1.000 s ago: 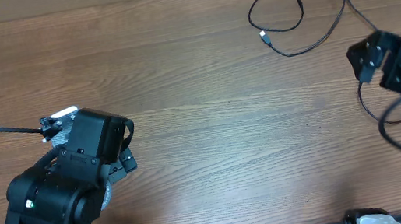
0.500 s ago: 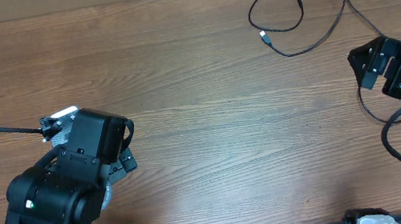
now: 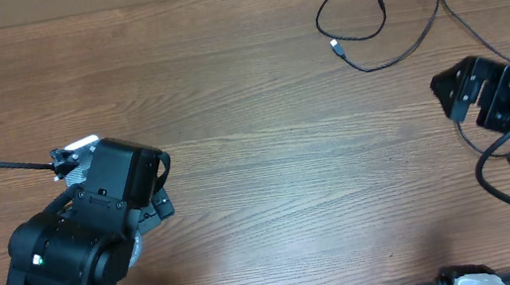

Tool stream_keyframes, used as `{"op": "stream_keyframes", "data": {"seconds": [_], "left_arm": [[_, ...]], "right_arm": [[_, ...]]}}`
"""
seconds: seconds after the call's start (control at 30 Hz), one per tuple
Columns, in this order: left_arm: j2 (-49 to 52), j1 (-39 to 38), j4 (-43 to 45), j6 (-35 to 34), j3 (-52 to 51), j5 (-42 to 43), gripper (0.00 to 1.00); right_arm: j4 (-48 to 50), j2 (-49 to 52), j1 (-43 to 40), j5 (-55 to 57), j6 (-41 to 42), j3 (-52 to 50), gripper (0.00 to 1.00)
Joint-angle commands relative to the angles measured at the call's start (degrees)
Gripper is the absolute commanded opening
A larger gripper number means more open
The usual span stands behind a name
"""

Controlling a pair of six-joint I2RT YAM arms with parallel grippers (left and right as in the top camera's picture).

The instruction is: Untangle cables

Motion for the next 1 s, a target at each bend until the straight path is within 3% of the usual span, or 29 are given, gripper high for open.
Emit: {"op": "stream_keyframes", "data": {"seconds": [0.0,0.27,0.47,0.97], "left_arm": [[-0.1,0.2,0.1,-0.8,0.1,-1.2,1.00],[-0.1,0.2,0.1,-0.8,0.1,-1.2,0.99],[-0.1,0.2,0.1,-0.8,0.1,-1.2,0.99],[0.0,0.2,0.1,-0.8,0.1,-1.2,1.00]], "right_arm": [[0.0,-4.2,0.1,0.2,-1.3,-10.1,1.00],[2.5,-6.3,0.1,2.3,-1.3,-29.8,1.00],[10.2,-6.6,0.1,2.0,-1.2,-41.7,1.00],[13.4,-12.6,0.1,0.3,-1.0,-44.1,1.00]]}}
